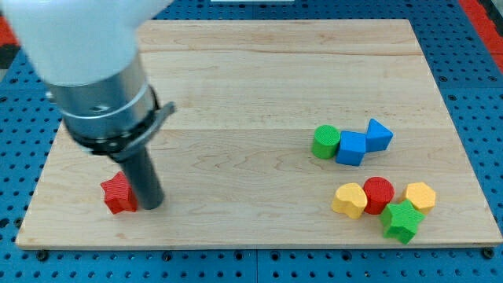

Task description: Point your arm below the heart

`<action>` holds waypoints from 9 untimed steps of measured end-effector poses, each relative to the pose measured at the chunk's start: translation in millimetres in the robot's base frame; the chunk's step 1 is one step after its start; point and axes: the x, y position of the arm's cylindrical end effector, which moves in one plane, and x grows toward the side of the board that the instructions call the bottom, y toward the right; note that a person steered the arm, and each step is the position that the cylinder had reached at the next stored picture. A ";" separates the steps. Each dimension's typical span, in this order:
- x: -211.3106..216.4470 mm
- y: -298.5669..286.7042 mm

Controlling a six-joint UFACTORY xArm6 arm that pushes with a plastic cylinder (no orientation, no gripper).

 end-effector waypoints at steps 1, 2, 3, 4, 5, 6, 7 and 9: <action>-9.3 -35.4; -3.5 -7.3; 53.5 52.9; 55.3 59.5; 56.1 66.4; 55.0 115.6; 55.0 189.1; 55.9 220.4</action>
